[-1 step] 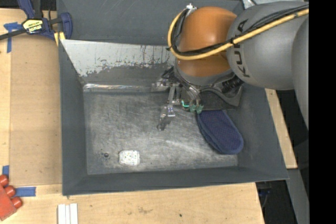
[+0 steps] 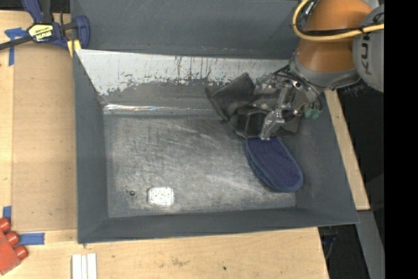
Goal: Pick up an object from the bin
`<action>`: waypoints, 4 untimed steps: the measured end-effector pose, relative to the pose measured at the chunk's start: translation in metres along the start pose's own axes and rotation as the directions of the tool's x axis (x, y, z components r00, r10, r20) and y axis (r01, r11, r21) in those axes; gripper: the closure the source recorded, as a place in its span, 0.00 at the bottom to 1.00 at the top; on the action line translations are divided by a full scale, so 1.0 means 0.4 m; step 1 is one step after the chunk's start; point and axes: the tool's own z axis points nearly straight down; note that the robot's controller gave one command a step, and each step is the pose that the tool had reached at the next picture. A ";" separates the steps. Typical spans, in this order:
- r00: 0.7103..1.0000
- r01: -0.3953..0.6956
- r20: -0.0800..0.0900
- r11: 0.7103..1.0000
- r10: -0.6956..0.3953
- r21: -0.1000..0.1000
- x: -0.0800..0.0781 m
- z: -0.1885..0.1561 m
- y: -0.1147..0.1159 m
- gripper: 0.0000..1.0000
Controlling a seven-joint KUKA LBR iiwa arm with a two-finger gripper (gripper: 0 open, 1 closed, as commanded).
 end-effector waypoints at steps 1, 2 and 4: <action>0.986 -0.165 -0.009 0.986 0.165 -0.003 0.013 0.099 -0.020 0.00; 0.884 -0.468 -0.003 0.884 0.468 -0.001 0.051 0.078 0.027 0.00; 0.435 -0.901 -0.007 0.434 0.901 -0.010 0.010 0.148 0.097 0.00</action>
Offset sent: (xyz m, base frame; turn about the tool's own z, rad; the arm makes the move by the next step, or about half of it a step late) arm -0.0055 -0.0073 -0.0399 0.1671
